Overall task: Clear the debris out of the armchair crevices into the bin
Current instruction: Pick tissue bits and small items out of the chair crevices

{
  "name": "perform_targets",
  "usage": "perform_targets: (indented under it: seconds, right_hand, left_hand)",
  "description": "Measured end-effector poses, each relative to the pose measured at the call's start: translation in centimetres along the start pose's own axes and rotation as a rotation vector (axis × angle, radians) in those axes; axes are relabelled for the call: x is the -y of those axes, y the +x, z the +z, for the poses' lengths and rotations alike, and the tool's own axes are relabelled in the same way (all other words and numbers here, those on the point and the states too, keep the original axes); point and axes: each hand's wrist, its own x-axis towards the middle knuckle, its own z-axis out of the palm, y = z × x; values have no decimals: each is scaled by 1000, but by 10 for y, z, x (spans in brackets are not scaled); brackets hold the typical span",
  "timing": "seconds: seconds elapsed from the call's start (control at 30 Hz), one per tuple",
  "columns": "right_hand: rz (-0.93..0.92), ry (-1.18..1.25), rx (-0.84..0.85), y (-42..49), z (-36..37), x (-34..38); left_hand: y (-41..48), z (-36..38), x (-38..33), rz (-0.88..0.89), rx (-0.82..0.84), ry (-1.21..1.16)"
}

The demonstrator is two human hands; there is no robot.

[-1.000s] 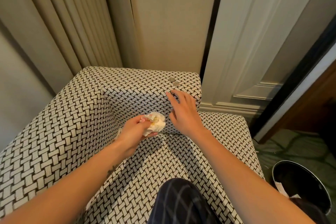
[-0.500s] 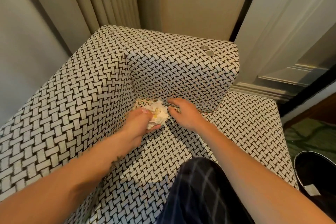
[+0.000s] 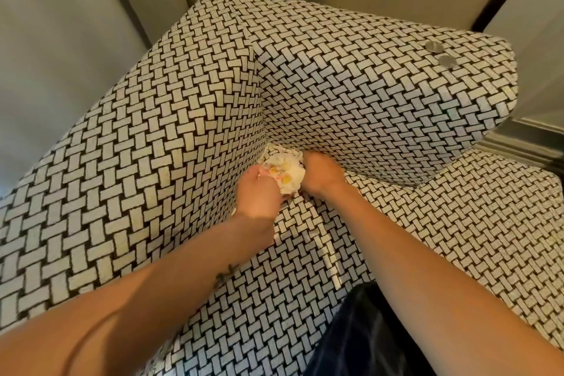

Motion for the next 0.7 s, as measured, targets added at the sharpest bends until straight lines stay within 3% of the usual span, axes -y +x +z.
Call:
perform_targets:
  seconds: [0.5,0.7]
  right_hand:
    - [232,289,167,37,7,7]
    - [204,620,210,38,6,-7]
  left_hand:
    - [12,-1,2,-54,-109,-16]
    - [13,-2,3,-76,-90,13]
